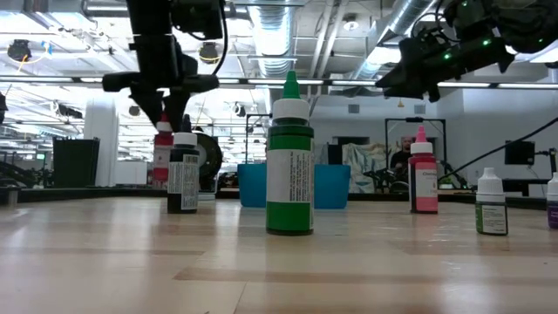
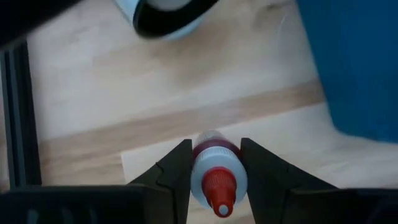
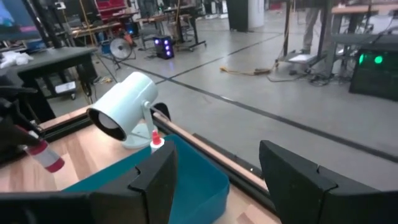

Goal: Pick & Place food coloring
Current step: Put the big red food coloring bottle into the blue bin

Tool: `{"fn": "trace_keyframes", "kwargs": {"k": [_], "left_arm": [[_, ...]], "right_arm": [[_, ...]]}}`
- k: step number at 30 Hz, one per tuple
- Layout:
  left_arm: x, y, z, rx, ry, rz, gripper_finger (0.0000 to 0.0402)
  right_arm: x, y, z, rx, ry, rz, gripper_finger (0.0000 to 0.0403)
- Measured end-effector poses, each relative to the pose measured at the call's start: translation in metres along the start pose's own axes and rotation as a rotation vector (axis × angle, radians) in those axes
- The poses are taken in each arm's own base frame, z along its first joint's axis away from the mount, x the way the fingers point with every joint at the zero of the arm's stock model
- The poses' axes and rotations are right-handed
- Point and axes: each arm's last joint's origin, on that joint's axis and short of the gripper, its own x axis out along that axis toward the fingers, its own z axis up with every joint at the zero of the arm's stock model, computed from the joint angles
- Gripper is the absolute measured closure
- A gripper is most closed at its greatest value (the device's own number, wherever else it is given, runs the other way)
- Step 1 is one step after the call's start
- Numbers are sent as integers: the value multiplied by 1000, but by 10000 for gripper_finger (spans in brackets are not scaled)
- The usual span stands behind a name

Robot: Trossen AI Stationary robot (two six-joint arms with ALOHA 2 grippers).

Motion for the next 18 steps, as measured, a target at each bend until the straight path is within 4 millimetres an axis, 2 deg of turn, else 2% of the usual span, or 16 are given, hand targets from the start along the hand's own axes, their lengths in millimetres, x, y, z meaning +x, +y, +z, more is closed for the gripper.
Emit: {"fn": "trace_keyframes", "kwargs": {"k": [4, 9, 18], "left_arm": [[-3, -1, 11, 0, -17, -19, 291], [-5, -5, 24, 6, -56, -74, 292], [-11, -20, 54, -1, -167, -271, 292]], "right_arm": [[-7, 1, -2, -12, -23, -1, 188], [-20, 0, -20, 36, -72, -43, 188], [-42, 1, -49, 91, -141, -51, 188]]}}
